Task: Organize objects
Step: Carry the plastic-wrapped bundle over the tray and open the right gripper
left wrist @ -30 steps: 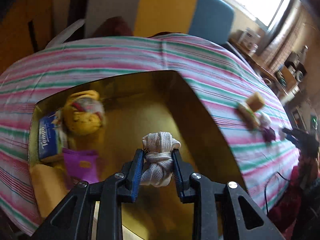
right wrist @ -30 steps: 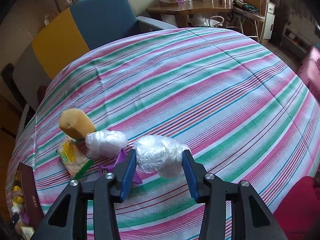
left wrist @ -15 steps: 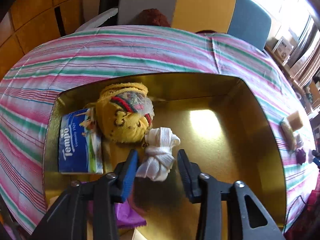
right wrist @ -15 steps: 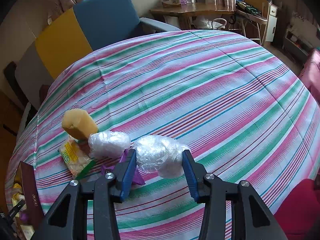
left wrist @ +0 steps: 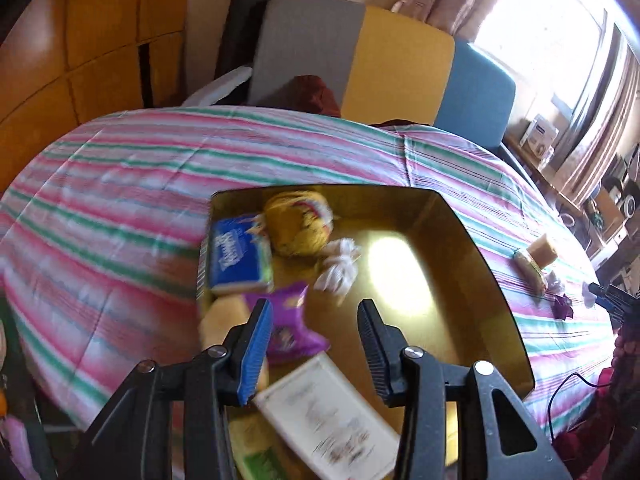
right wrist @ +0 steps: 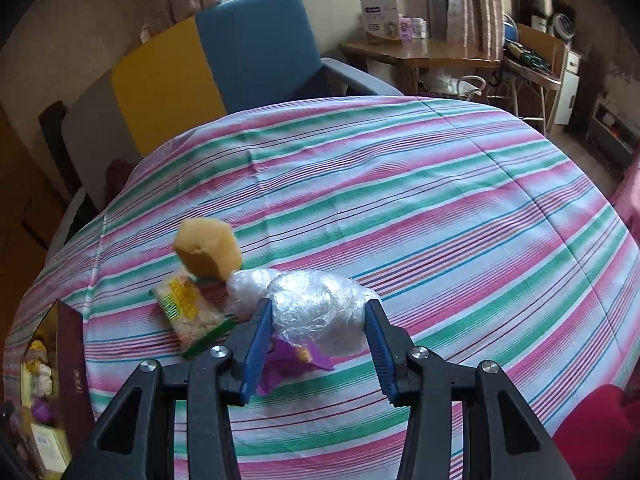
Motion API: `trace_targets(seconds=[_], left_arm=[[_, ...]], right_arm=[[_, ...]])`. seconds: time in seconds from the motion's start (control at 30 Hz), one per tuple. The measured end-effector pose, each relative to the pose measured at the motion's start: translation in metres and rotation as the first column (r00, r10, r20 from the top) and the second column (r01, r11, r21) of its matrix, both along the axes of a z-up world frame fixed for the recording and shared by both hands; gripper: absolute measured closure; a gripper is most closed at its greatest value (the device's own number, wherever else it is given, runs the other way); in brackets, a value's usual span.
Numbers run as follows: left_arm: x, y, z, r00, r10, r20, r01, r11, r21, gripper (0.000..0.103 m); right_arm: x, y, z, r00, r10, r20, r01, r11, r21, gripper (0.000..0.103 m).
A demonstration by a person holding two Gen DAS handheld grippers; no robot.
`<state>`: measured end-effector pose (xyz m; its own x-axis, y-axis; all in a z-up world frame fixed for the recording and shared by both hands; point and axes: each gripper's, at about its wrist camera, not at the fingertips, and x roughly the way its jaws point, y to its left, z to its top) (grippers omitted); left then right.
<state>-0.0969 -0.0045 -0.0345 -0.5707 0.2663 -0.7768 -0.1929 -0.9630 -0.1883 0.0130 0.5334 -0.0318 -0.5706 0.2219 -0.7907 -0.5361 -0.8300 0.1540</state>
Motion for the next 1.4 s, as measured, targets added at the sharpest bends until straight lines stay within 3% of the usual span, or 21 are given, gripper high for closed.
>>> trace_targets(seconds=[0.17,0.33,0.5,0.57,0.67,0.83,0.97,1.1,1.4], left_arm=[[0.016,-0.03,-0.006,0.999,0.037,0.031,-0.038,0.999,0.031,0.059],[0.03,-0.053,-0.011,0.997,0.073,0.017,-0.074,0.996,0.039,0.059],[0.036,-0.065,-0.011,0.996,0.094,-0.006,-0.094,0.995,0.035,0.059],[0.035,-0.069,-0.01,0.996,0.093,-0.013,-0.092,0.994,0.051,0.059],[0.036,-0.077,-0.005,0.992,0.118,-0.034,-0.115,0.991,0.07,0.059],[0.036,-0.079,-0.001,0.989,0.138,-0.062,-0.134,0.989,0.058,0.059],[0.037,-0.076,-0.001,0.99,0.13,-0.06,-0.127,0.99,0.055,0.059],[0.04,-0.071,0.0,0.99,0.117,-0.073,-0.114,0.993,0.042,0.059],[0.047,-0.051,0.006,0.991,0.078,-0.108,-0.081,0.997,-0.019,0.059]], right_arm=[[-0.017,-0.088,0.044,0.977,0.211,-0.04,-0.208,0.977,0.052,0.056],[-0.043,-0.199,0.062,0.889,0.452,-0.071,-0.452,0.892,0.019,0.056],[-0.079,-0.311,0.026,0.799,0.6,-0.029,-0.598,0.791,-0.131,0.056],[-0.097,-0.345,0.003,0.786,0.618,-0.009,-0.605,0.766,-0.218,0.056],[-0.116,-0.379,-0.027,0.79,0.613,0.023,-0.581,0.76,-0.293,0.056],[-0.131,-0.403,-0.057,0.793,0.608,0.021,-0.558,0.741,-0.374,0.049],[-0.128,-0.402,-0.059,0.791,0.612,-0.023,-0.569,0.72,-0.398,0.045],[-0.115,-0.392,-0.054,0.8,0.596,-0.069,-0.566,0.711,-0.417,0.033],[-0.08,-0.38,-0.016,0.794,0.597,-0.114,-0.603,0.752,-0.265,0.025]])
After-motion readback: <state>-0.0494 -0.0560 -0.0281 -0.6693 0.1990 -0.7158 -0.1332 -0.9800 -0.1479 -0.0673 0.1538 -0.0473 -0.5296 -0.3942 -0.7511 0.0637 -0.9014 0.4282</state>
